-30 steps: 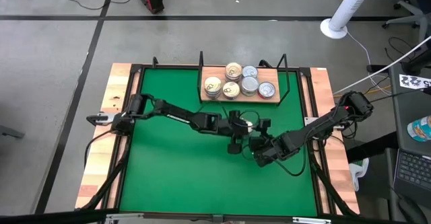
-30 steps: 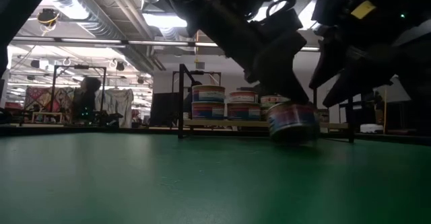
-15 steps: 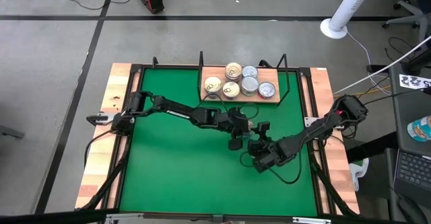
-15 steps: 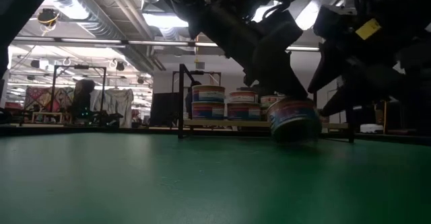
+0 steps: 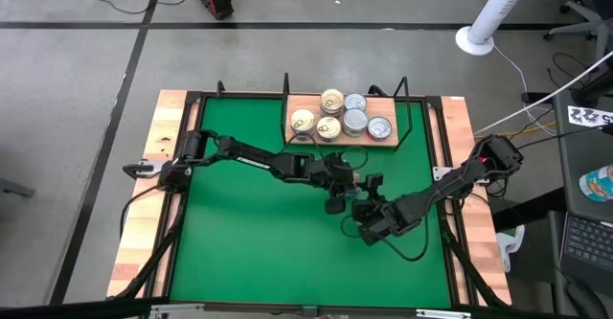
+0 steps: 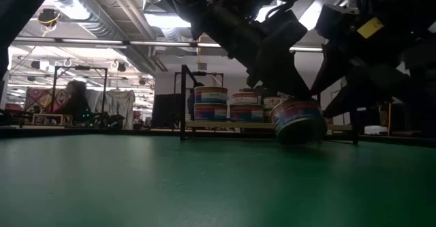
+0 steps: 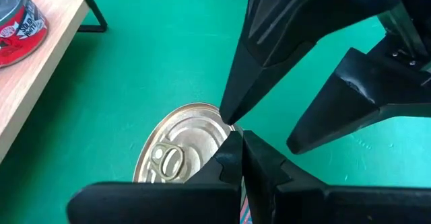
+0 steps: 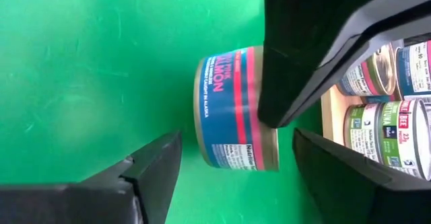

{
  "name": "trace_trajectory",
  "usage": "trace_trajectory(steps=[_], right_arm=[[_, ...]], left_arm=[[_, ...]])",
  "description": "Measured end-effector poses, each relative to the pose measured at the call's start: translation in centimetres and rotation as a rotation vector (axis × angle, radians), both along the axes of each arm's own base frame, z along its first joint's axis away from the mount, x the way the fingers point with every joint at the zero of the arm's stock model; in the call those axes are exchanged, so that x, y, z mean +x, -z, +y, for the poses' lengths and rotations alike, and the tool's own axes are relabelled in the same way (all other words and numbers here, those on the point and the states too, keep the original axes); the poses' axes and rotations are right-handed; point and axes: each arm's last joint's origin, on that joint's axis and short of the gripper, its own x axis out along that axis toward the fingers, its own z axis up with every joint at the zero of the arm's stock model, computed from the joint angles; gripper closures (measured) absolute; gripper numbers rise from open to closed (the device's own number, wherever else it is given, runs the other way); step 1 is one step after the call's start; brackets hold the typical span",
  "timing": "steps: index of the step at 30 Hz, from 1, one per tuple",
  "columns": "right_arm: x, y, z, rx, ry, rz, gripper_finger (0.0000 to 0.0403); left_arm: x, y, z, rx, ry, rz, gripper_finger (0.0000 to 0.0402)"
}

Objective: Stack canned seafood by type on shelf
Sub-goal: Stack the blue tuna can on top of the blue tuna can on the shelf

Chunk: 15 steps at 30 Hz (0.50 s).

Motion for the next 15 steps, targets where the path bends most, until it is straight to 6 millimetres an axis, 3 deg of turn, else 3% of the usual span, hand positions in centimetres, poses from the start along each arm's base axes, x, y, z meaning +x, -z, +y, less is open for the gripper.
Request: trace_trajectory(steps=[15], right_arm=[[0.8, 2.6, -0.2, -0.143, 0.032, 0.031, 0.0123]], left_arm=[[0.0, 0.0, 0.0, -0.002, 0.0, 0.0, 0.0401]])
